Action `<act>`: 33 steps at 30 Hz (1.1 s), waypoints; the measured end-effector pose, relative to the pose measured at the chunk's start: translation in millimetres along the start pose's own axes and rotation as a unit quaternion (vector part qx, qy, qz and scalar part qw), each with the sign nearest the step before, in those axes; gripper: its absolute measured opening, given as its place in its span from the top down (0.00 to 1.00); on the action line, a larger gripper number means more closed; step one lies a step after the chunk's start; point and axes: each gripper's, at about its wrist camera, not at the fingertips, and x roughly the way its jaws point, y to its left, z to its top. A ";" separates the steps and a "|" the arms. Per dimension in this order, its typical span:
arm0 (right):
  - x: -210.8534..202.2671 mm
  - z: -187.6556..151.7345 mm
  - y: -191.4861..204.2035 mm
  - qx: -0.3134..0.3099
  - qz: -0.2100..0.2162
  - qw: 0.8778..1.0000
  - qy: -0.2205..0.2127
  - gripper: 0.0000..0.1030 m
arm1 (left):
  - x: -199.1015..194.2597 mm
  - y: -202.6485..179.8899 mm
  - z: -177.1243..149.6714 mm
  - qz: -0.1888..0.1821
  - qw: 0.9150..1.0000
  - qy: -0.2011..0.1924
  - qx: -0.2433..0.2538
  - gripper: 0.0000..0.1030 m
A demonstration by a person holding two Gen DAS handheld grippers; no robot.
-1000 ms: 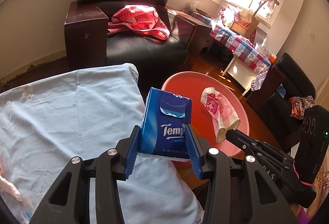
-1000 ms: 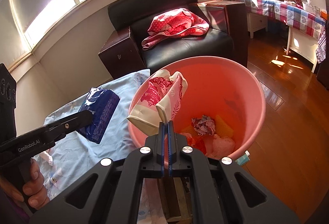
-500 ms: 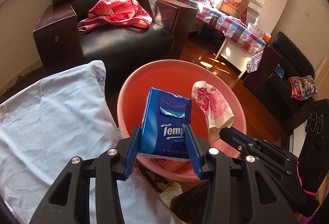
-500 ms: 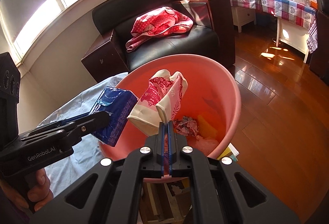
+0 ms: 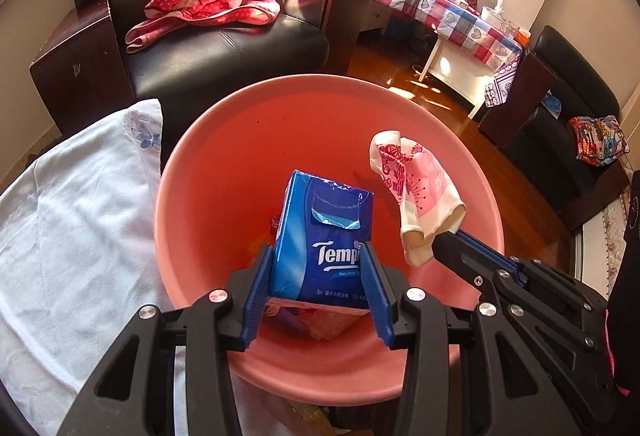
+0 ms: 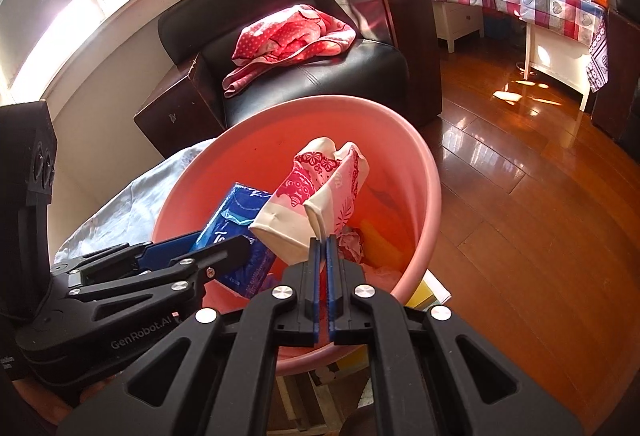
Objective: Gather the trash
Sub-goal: 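Open both tools to drop the tissue pack and packet into the basin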
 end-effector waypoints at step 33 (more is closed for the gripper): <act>-21.0 6.5 19.1 -0.035 -0.015 0.999 -0.002 0.96 | -49.9 4.8 -3.9 -0.032 0.998 -0.053 -0.028 0.53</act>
